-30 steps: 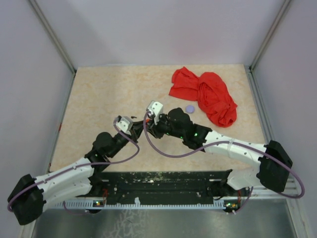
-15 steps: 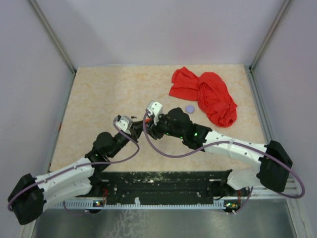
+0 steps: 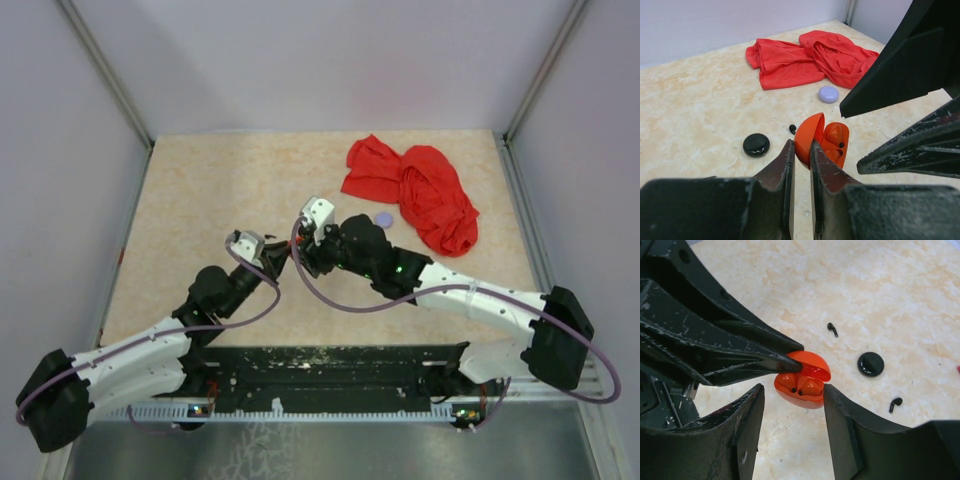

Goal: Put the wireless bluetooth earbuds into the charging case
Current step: Place the earbud in the charging case, then close the charging case.

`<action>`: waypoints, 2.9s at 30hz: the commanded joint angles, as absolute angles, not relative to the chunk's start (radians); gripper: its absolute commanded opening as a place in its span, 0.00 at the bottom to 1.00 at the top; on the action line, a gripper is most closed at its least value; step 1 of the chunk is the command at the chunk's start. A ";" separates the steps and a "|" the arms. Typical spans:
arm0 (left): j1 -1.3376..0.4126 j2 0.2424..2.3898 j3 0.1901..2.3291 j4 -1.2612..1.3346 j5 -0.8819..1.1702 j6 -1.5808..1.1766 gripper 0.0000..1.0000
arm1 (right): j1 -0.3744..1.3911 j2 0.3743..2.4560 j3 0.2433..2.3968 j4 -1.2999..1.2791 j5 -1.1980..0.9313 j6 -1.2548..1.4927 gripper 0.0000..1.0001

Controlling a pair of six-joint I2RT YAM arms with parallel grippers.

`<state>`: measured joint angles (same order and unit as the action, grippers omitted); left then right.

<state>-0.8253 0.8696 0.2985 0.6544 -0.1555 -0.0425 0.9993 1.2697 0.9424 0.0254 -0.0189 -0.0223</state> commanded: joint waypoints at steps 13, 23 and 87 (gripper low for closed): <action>-0.831 0.851 0.273 0.706 -0.347 -0.270 0.00 | 0.729 1.137 0.737 0.450 -0.419 0.369 0.56; -0.820 0.821 0.251 0.757 -0.393 -0.472 0.00 | 0.692 1.249 0.577 0.959 -0.518 0.651 0.58; -0.471 0.914 0.240 1.055 0.470 -0.911 0.86 | 0.668 1.480 0.617 1.374 -0.820 0.870 0.00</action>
<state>-0.5064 0.8436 0.2024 0.9184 0.2535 -0.8021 0.6754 1.5009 0.5594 1.3167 -0.7670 0.8902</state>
